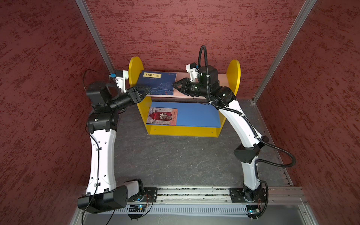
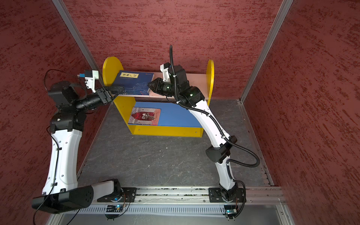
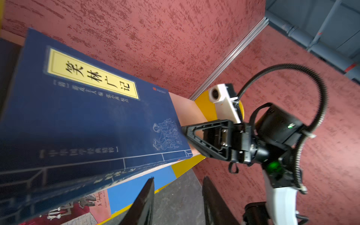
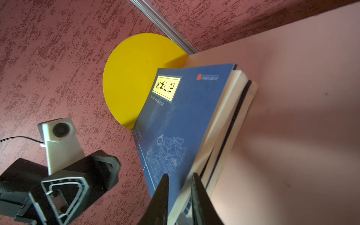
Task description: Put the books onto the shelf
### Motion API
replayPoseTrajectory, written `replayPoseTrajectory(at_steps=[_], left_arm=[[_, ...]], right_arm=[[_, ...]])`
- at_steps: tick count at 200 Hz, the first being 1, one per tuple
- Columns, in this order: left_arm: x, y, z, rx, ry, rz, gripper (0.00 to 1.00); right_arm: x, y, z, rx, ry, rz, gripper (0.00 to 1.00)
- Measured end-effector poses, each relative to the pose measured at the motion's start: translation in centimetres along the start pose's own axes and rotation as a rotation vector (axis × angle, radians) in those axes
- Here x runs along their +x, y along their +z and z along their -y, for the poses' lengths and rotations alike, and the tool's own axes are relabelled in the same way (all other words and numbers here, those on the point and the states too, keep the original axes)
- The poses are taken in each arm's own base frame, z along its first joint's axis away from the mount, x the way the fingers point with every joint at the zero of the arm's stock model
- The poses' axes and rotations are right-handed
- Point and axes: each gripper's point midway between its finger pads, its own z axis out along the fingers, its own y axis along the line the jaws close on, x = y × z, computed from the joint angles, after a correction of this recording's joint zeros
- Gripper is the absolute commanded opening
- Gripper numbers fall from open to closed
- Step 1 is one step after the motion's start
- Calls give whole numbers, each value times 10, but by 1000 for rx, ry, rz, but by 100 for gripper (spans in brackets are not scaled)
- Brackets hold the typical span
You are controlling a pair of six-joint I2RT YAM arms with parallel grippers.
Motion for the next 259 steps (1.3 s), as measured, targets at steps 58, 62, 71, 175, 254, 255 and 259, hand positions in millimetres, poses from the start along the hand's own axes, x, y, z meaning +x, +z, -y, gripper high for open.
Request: replayPoseTrajectory(at_steps=[58, 62, 71, 175, 254, 255, 259], left_arm=[[-44, -38, 20, 22, 15, 117, 42], [-45, -39, 21, 23, 13, 118, 42], [-46, -41, 21, 24, 6, 120, 42], [-5, -14, 22, 136, -41, -32, 45], [-7, -21, 46, 154, 76, -28, 68], [-8, -22, 45, 152, 76, -27, 68], [-10, -24, 45, 143, 89, -17, 71]], right_arm=[[-7, 3, 0, -22, 12, 16, 19], [-7, 3, 0, -24, 13, 16, 19], [-7, 3, -1, -29, 12, 16, 19], [-13, 17, 4, -79, 29, 22, 23], [-27, -9, -17, -82, -58, 80, 49], [-27, -11, -18, -83, -62, 81, 49], [-28, -15, -22, -88, -70, 88, 50]])
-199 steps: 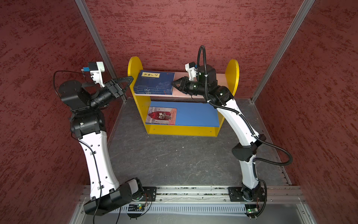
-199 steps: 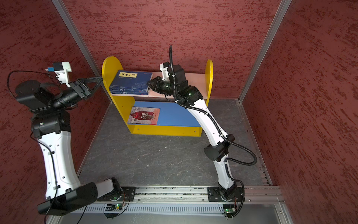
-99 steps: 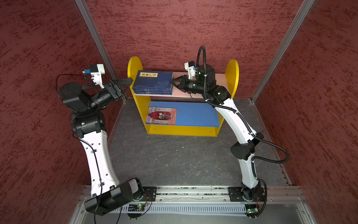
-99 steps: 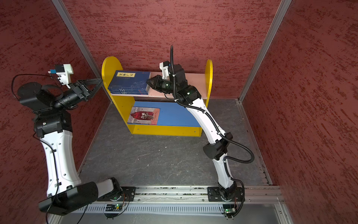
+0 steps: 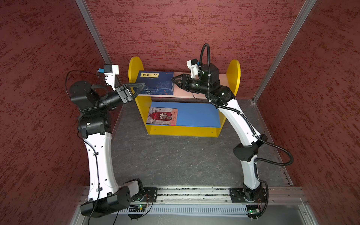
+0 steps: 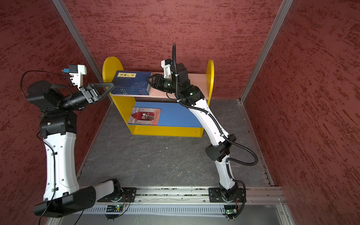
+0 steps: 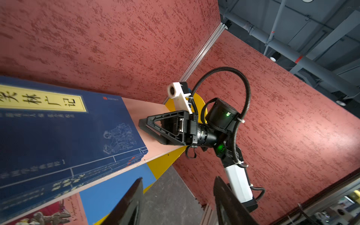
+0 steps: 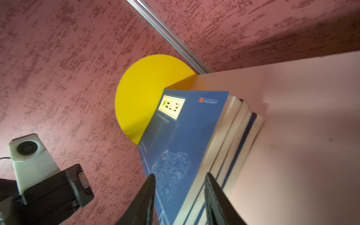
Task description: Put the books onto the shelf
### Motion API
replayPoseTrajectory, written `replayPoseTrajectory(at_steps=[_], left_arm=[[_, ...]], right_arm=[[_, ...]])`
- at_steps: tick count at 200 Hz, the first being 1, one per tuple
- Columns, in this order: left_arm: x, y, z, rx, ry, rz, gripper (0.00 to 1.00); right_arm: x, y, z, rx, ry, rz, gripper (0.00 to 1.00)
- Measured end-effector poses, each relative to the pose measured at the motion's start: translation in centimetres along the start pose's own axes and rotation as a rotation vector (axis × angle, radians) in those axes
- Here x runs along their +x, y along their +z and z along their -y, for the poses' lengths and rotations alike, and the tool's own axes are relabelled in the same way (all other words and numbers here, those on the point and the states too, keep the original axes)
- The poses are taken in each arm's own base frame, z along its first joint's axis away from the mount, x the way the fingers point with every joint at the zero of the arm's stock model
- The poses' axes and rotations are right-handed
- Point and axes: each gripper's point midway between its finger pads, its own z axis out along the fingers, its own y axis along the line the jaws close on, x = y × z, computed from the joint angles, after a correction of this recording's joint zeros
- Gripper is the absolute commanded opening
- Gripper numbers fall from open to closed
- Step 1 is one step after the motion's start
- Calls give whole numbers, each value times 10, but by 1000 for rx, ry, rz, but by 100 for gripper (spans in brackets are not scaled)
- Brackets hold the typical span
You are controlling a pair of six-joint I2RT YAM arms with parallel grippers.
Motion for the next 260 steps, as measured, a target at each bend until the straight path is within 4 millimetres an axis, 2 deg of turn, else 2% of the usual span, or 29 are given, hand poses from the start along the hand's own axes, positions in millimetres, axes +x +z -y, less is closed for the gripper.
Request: replayPoseTrajectory(at_steps=[31, 44, 66, 84, 101, 116, 132, 154, 177, 208, 228, 246, 260], left_arm=[[-9, -23, -11, -94, 28, 55, 90], [-7, -35, -20, -144, 27, 76, 100], [8, -52, -40, -222, 3, 94, 100], [29, -65, -62, -285, -25, 97, 99], [54, -76, -89, -356, -62, 92, 99], [77, -84, -113, -420, -97, 79, 99], [104, -91, -138, -478, -135, 64, 99], [148, -101, -173, -552, -185, 52, 99], [187, -111, -209, -623, -190, 66, 99], [224, -117, -256, -702, -155, 68, 100], [239, -116, -280, -731, -130, 69, 99], [248, -116, -298, -753, -101, 76, 100], [254, -114, -309, -762, -72, 85, 99]], right_arm=[[-6, -41, -42, -45, -92, 24, 60], [0, -58, -59, -64, -131, 18, 65], [31, -75, -79, -90, -186, -42, 73], [69, -79, -74, -81, -210, -120, 81], [118, -85, -43, -22, -200, -204, 98], [153, -94, -2, 61, -198, -239, 99], [188, -114, 49, 174, -189, -254, 99], [217, -149, 106, 326, -213, -208, 99], [218, -182, 152, 467, -247, -91, 99], [187, -226, 223, 700, -250, 126, 99], [179, -254, 264, 834, -283, 233, 99], [173, -274, 288, 918, -325, 300, 99], [160, -291, 304, 977, -348, 368, 99]])
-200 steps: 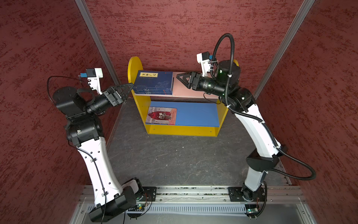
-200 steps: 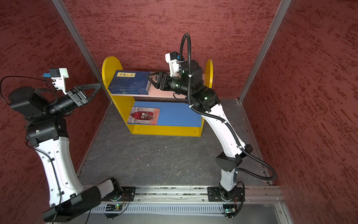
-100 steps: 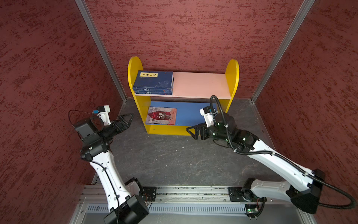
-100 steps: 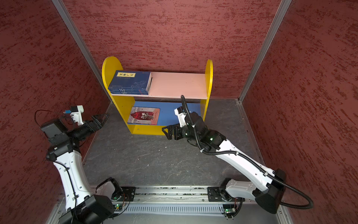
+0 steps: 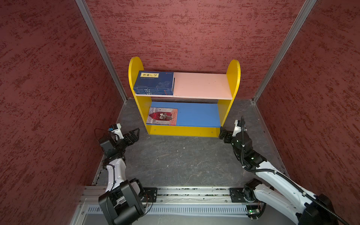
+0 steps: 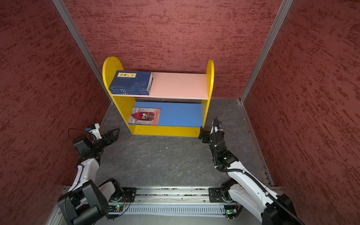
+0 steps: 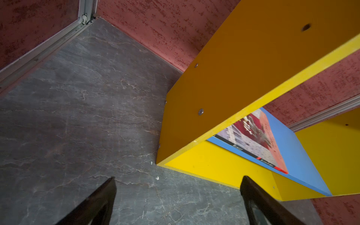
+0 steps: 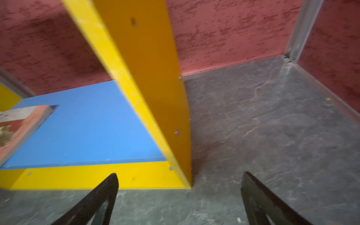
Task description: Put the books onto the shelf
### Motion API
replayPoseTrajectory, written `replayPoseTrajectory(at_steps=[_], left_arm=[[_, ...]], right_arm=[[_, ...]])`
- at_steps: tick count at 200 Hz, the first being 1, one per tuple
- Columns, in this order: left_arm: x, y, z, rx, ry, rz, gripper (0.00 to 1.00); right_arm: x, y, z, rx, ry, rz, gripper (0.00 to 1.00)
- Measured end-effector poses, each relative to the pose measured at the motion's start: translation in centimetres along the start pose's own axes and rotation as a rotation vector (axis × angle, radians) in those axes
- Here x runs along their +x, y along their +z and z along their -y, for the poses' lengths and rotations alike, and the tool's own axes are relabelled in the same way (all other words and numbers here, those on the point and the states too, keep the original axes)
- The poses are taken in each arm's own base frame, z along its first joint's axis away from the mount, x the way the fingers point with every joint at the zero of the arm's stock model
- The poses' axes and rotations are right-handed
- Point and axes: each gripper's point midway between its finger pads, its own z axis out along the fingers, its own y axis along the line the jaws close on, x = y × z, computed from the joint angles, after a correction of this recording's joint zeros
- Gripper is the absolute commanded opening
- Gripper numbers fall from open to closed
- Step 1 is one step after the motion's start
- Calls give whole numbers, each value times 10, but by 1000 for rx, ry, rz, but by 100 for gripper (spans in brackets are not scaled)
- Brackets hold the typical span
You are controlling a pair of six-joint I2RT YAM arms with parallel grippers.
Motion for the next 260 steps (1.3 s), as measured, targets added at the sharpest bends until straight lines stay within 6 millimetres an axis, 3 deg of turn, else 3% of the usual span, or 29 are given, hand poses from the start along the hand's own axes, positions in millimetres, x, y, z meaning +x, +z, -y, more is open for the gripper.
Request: replayPoseTrajectory(at_steps=[36, 64, 85, 113, 158, 180, 197, 223, 260], left_arm=[[12, 17, -6, 0, 85, 70, 99], [16, 27, -6, 0, 138, 122, 100], [17, 32, -3, 5, 171, 157, 99], [23, 42, 10, 30, 221, 185, 99], [52, 68, 30, 33, 338, 167, 99], [41, 69, 28, -9, 355, 199, 99], [27, 76, 27, -33, 366, 214, 99], [27, 83, 24, -57, 370, 183, 99], [31, 94, 24, -77, 385, 132, 99]], right_arm=[[-10, 18, 56, 144, -9, 120, 99], [9, 28, 94, 225, -33, 129, 99], [24, 33, 112, 251, -47, 116, 99], [35, 33, 120, 248, -68, 138, 99], [36, 41, 123, 212, -78, 197, 99], [50, 48, 125, 206, -84, 158, 99], [38, 54, 126, 212, -75, 184, 99], [18, 64, 124, 211, -65, 222, 99], [22, 66, 125, 214, -68, 201, 99]])
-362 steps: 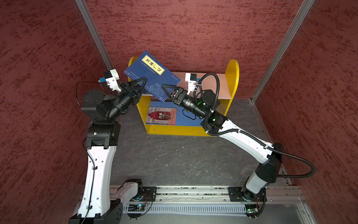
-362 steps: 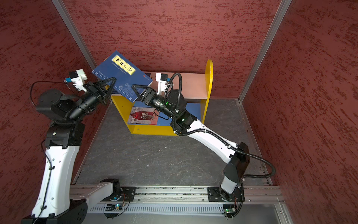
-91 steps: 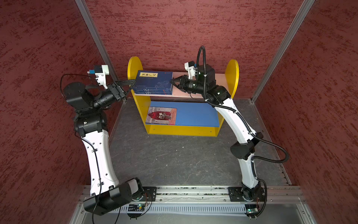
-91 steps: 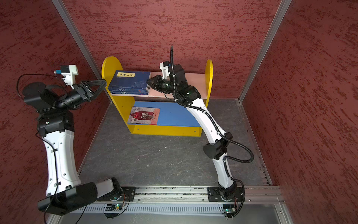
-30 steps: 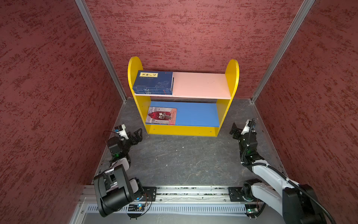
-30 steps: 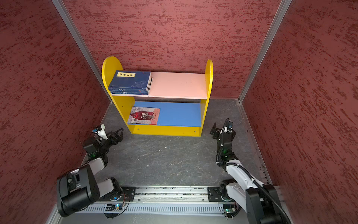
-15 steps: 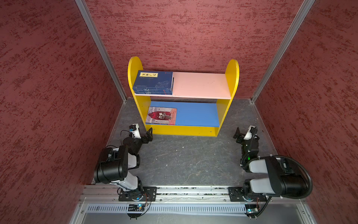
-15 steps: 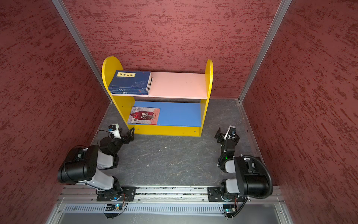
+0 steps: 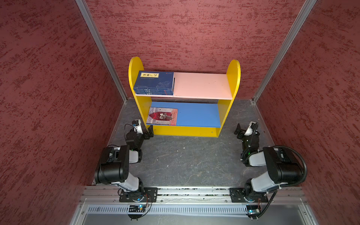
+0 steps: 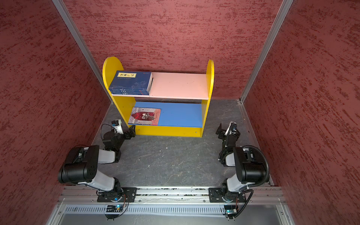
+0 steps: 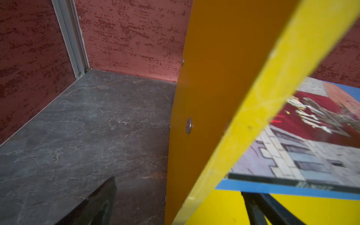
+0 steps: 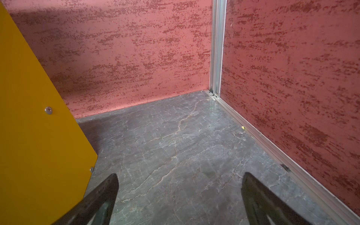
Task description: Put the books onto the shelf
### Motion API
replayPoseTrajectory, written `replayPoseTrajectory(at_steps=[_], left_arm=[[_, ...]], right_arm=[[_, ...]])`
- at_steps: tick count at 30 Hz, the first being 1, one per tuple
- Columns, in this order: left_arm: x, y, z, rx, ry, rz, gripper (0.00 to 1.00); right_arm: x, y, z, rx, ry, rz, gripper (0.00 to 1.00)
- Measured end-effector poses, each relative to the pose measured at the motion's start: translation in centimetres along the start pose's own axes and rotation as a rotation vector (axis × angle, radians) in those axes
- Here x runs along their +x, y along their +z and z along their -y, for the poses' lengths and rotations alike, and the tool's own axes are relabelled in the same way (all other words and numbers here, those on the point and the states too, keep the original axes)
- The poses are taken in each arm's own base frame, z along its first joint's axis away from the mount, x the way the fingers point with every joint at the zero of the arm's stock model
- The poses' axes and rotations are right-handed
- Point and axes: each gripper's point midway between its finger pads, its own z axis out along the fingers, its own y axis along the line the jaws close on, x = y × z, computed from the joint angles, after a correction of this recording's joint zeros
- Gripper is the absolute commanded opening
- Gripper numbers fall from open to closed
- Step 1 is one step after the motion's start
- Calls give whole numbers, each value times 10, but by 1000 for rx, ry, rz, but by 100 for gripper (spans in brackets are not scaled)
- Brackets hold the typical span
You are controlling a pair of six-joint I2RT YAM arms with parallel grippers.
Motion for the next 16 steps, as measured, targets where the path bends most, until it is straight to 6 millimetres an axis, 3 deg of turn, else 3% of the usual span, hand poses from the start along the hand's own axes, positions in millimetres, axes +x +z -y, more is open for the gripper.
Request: replayPoseTrajectory(at_steps=[16], left_arm=[[3, 5, 4, -20, 39, -27, 99]], right_arm=[[5, 2, 0, 4, -6, -26, 99]])
